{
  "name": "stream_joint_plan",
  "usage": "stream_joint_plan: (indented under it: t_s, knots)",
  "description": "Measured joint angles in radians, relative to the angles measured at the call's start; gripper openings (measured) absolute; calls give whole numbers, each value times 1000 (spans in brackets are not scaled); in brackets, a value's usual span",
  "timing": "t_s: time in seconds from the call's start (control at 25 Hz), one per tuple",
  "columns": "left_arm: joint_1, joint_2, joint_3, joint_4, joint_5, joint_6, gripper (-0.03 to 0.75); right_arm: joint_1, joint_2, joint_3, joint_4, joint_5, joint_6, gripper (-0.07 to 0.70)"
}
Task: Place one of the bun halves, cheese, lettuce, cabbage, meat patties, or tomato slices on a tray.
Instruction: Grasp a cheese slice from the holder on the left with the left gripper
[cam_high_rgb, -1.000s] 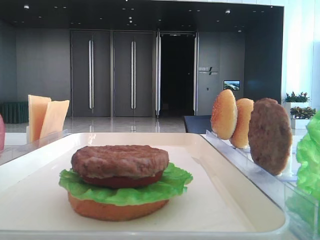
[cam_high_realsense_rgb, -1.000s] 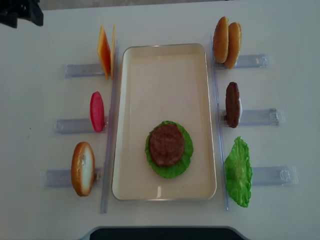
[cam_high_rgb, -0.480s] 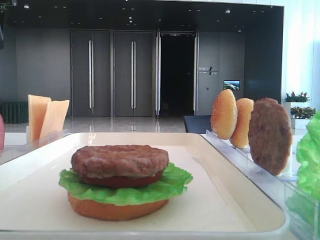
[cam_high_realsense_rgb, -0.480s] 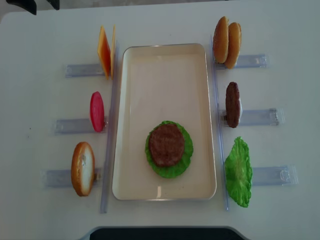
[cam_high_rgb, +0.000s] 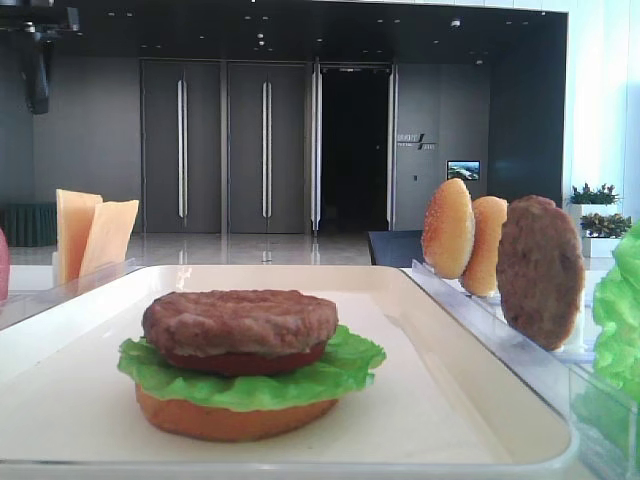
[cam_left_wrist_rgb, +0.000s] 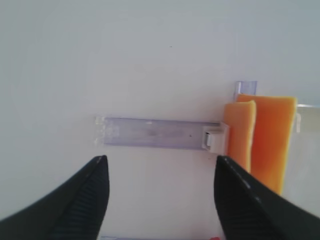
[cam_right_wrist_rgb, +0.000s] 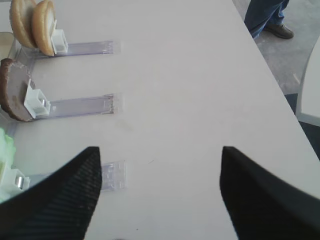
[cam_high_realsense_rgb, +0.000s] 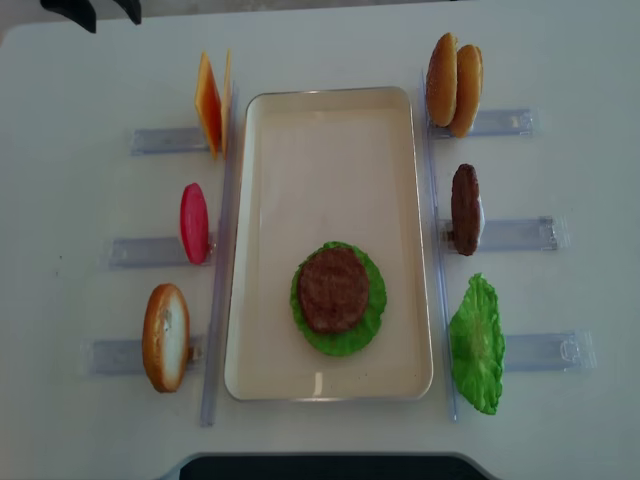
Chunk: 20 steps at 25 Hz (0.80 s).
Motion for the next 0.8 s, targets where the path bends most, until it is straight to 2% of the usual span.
stream_joint_plan:
  t_s: [0.24,0.4,0.6,0.8]
  knots:
    - [-161,0,0,44,0,-103,503,0,0,0,0,0,0,478]
    - [-239,0,-1,45,0,-165,503,0,0,0,0,0,0,478]
    - [-259,0,-1,25,0,-229,503,0,0,0,0,0,0,478]
    - [-259,9,-2,22,0,-247,503,0,0,0,0,0,0,478]
